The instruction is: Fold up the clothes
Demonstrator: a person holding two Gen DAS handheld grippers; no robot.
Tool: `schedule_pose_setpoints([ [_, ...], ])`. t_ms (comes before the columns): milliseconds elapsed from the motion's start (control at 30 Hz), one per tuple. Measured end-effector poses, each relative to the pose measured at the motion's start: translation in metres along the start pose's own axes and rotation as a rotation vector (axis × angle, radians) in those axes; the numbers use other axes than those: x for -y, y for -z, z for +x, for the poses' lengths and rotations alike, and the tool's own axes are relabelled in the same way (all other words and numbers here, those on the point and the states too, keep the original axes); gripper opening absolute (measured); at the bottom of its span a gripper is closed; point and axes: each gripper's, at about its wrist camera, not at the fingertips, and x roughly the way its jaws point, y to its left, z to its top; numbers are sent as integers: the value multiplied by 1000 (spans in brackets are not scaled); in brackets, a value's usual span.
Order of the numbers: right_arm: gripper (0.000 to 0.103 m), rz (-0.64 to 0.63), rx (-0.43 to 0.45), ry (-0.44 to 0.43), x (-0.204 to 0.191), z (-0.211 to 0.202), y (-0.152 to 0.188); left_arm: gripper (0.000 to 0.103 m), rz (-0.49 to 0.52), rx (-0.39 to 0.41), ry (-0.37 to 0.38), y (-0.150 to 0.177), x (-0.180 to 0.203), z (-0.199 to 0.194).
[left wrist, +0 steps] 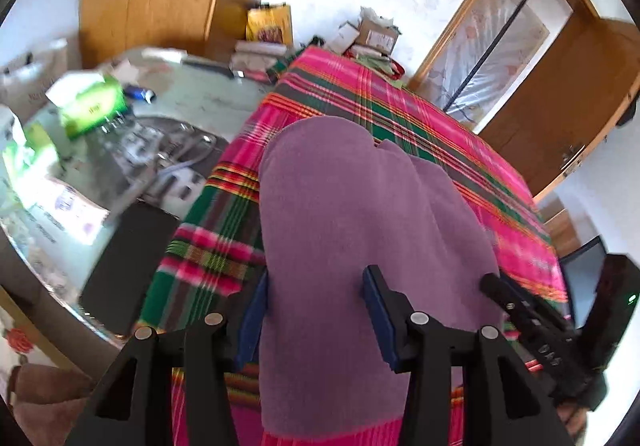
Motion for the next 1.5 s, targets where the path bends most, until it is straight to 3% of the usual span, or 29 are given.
schedule_pose_setpoints([
  [433,36,-161,48,80,-33,-48,62,48,87,109,-73,56,36,-31],
  [667,36,-169,-6,88,-46,-45,86,48,93,121,-84,72,38,-34],
  [800,36,-147,-38,76,-44,-39,96,48,92,110,-81,82,37,-31],
  [967,36,-135,-58,77,-44,-37,100,48,97,15,-93,89,39,-14],
  [1500,36,-146,-68,115,-48,-36,101,51,92,33,-124,92,42,-12],
])
